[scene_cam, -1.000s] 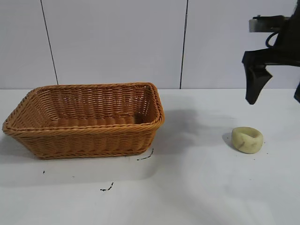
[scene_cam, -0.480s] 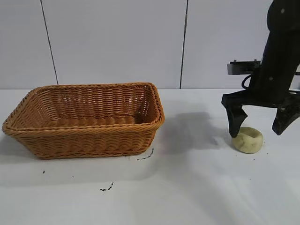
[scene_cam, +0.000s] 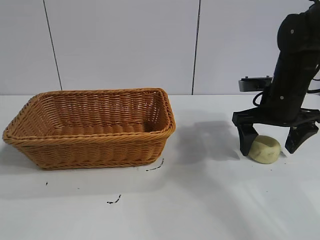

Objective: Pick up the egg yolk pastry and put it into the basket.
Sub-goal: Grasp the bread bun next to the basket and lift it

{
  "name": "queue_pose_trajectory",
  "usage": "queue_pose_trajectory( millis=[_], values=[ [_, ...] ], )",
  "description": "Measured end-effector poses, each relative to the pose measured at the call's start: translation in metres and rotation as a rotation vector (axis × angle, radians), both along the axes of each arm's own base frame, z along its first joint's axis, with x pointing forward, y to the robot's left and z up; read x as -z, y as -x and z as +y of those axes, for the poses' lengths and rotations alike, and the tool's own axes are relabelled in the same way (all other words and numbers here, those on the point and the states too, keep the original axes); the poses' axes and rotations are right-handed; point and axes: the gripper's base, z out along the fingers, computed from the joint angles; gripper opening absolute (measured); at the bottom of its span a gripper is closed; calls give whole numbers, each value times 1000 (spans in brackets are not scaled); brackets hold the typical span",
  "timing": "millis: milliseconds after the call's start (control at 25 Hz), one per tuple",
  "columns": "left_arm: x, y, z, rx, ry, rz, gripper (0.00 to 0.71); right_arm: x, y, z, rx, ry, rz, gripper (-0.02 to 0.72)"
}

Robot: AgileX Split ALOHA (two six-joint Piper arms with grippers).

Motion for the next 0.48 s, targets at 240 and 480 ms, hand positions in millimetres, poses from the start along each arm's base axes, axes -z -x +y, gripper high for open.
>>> queue_pose_trajectory(
  millis=[240,480],
  values=[
    [0,0,0,0,0,0,693,-1,-1,0,4,-5,-2,221],
    [0,0,0,0,0,0,693,-18,-4,0,-6,7,-12,115]
  ],
)
